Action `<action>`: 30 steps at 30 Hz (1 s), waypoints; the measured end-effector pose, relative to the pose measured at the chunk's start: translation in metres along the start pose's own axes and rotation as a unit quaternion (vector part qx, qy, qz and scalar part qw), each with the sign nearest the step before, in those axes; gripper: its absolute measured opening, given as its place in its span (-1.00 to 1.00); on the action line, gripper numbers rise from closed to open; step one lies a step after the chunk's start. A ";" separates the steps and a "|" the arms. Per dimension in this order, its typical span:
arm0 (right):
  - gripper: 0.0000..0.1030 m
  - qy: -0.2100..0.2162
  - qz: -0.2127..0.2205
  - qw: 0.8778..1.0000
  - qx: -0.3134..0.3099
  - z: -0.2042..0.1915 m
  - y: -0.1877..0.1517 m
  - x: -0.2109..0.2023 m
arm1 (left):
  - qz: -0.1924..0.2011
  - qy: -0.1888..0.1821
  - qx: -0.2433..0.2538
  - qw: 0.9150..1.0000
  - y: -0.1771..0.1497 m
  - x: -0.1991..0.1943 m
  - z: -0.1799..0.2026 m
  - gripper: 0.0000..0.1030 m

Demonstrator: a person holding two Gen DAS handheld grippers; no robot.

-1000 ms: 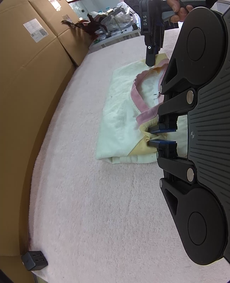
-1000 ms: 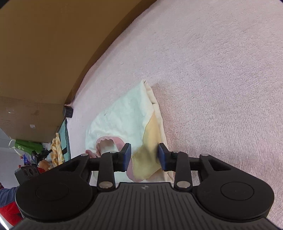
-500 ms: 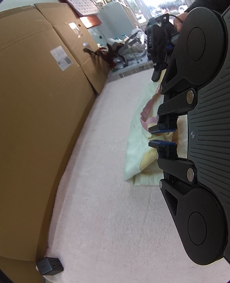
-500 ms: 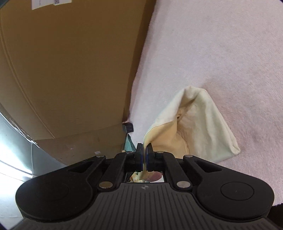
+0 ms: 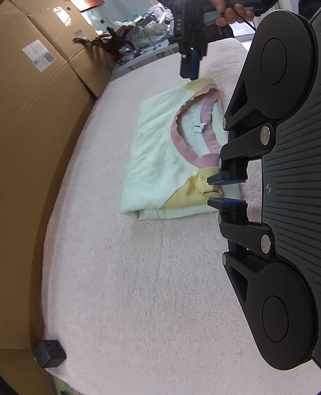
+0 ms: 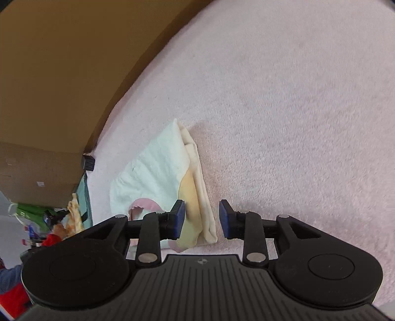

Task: Fold clothes
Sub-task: 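Press the folded shirt flat with both open grippers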

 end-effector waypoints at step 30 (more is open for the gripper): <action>-0.67 -0.045 -0.007 0.968 -0.247 -0.082 0.012 0.046 | 0.018 -0.035 -0.012 0.999 0.077 0.058 0.051 0.34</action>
Point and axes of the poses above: each gripper's, at about its wrist camera, not at the fingertips, and x roughly the way its jaws point, z to its right, y to its top, the point moved 4 cm from there along x, roughly the way its jaws point, and after that the axes turned 8 degrees about y, right-handed, at the moved point
